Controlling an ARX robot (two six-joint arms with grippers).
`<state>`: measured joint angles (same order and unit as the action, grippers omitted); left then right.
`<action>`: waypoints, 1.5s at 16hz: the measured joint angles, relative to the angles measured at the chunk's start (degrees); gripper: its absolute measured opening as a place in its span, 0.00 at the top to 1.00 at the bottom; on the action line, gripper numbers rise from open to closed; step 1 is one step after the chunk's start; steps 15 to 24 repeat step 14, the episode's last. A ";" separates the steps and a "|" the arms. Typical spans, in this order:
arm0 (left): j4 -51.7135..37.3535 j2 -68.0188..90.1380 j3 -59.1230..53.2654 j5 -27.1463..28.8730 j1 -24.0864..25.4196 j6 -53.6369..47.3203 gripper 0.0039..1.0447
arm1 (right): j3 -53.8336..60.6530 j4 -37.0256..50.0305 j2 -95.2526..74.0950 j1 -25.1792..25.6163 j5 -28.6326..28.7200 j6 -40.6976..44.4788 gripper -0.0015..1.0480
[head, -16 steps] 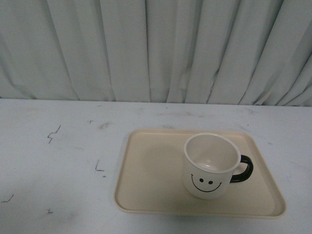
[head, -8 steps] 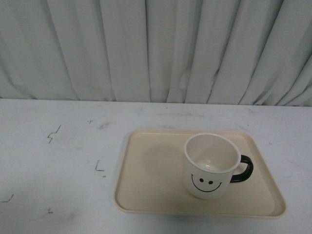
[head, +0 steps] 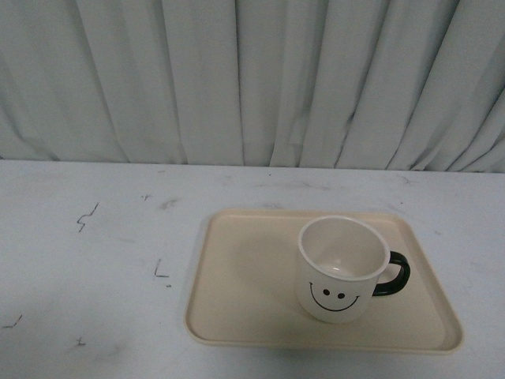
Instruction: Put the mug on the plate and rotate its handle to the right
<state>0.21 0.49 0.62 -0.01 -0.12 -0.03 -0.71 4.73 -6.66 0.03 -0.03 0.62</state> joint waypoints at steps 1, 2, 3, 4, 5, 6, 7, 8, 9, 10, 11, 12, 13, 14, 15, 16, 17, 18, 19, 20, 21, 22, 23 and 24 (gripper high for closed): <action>0.00 0.00 0.00 0.07 0.00 0.00 0.06 | 0.02 -5.01 5.90 -0.02 0.07 -0.02 0.98; 0.02 0.00 0.00 0.00 0.00 -0.02 0.06 | -0.17 -4.26 6.34 -0.02 0.00 -0.02 0.98; 0.00 0.00 0.00 0.04 0.00 0.00 0.06 | 0.04 -5.38 6.40 -0.02 0.02 -0.02 0.97; 0.02 0.00 0.00 0.02 0.00 -0.02 0.06 | 0.04 -4.96 6.45 -0.02 0.04 -0.02 0.85; 0.02 0.00 0.00 0.00 0.00 -0.02 0.06 | 0.04 -5.07 6.45 -0.02 0.02 -0.02 0.75; 0.02 0.00 0.00 0.02 0.00 -0.02 0.06 | 0.04 -5.01 6.45 -0.02 0.02 -0.02 0.63; 0.02 0.00 0.00 0.02 0.00 -0.02 0.06 | 0.04 -5.01 6.45 -0.02 0.02 -0.02 0.51; 0.00 0.00 0.00 0.02 0.00 -0.02 0.06 | 0.04 -5.01 6.45 -0.02 0.02 -0.02 0.40; 0.02 0.00 0.00 0.02 0.00 -0.02 0.06 | 0.04 -5.01 6.45 -0.02 0.02 -0.02 0.28; 0.02 0.00 0.00 0.02 0.00 -0.02 0.06 | 0.04 -5.01 6.45 -0.02 0.02 -0.02 0.16; 0.02 0.00 0.00 0.02 0.00 -0.02 0.06 | 0.04 -5.01 6.45 -0.02 0.02 -0.02 0.06; 0.00 0.00 0.00 0.02 0.00 -0.02 0.06 | 0.04 -5.01 6.45 -0.02 0.02 -0.07 0.07; 0.02 0.00 0.00 0.02 0.00 -0.02 0.06 | 0.04 -5.01 6.45 -0.02 0.02 -0.04 0.06; 0.02 0.00 0.00 0.02 0.00 -0.02 0.06 | 0.04 -5.01 6.45 -0.02 0.02 -0.04 0.06; 0.02 0.00 0.00 0.02 0.00 -0.02 0.06 | 0.04 -5.01 6.45 -0.02 0.02 -0.04 0.06; 0.02 0.00 0.00 0.02 0.00 -0.02 0.06 | 0.04 -5.01 6.45 -0.02 0.02 -0.04 0.06; 0.02 0.00 0.00 0.02 0.00 -0.02 0.06 | 0.04 -5.01 6.45 -0.02 0.02 -0.04 0.06; 0.02 0.00 0.00 0.02 0.00 -0.02 0.06 | 0.04 -5.01 6.45 -0.02 0.02 -0.04 0.06; 0.02 0.00 0.00 0.02 0.00 -0.02 0.06 | 0.04 -5.01 6.45 -0.02 0.02 -0.04 0.06; 0.02 0.00 0.00 0.02 0.00 -0.02 0.06 | 0.04 -5.01 6.45 -0.02 0.02 -0.04 0.06; 0.02 0.00 0.00 0.02 0.00 -0.02 0.06 | 0.04 -5.01 6.45 -0.02 0.02 -0.04 0.06; 0.02 0.00 0.00 0.02 0.00 -0.02 0.06 | 0.04 -5.01 6.45 -0.02 0.02 -0.04 0.06; 0.02 0.00 0.00 0.02 0.00 -0.02 0.06 | 0.04 -5.01 6.45 -0.02 0.02 -0.04 0.06; 0.02 0.00 0.00 0.02 0.00 -0.02 0.06 | 0.04 -5.01 6.45 -0.02 0.02 -0.04 0.06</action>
